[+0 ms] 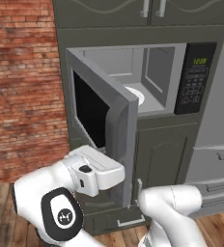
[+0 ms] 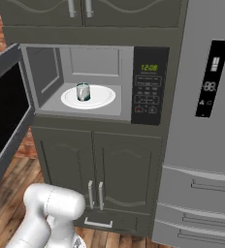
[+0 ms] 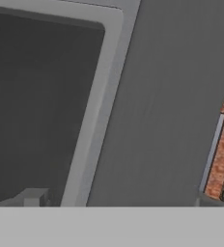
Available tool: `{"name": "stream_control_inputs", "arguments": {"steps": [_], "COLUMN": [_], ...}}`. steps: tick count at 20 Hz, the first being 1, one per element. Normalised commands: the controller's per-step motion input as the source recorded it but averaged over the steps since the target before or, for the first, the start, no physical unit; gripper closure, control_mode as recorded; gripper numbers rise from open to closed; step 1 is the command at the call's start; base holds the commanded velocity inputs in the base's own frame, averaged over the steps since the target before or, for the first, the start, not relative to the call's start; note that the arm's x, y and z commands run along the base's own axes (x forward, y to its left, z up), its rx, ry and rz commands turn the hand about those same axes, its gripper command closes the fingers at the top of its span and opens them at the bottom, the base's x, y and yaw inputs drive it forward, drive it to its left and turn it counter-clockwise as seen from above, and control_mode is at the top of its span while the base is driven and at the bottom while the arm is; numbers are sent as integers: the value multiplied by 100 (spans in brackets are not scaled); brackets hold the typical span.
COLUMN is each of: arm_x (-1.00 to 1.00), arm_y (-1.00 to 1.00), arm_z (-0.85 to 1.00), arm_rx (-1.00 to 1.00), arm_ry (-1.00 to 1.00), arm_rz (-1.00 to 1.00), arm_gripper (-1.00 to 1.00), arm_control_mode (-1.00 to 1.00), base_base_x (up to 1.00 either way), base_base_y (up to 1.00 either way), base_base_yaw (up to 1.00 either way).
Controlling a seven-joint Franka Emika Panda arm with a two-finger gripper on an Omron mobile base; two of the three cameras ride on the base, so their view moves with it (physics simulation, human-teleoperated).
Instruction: Pick the mug from the counter and place it inside the microwave. Then close the microwave.
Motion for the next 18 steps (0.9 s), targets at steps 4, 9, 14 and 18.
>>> {"name": "stream_control_inputs", "arguments": {"steps": [4, 9, 14, 18], "arm_x": [31, 43, 46, 36], "arm_y": [-67, -66, -63, -58], "arm_z": [0, 0, 0, 0], "arm_rx": [0, 0, 0, 0], "arm_ry": [4, 9, 10, 1], "arm_rz": [5, 7, 7, 10], "arm_gripper": [-100, -100, -100, -100], "arm_control_mode": [-100, -100, -100, -100], "base_base_x": [0, 0, 0, 0], "base_base_y": [0, 0, 0, 0], "base_base_yaw": [0, 0, 0, 0]}}
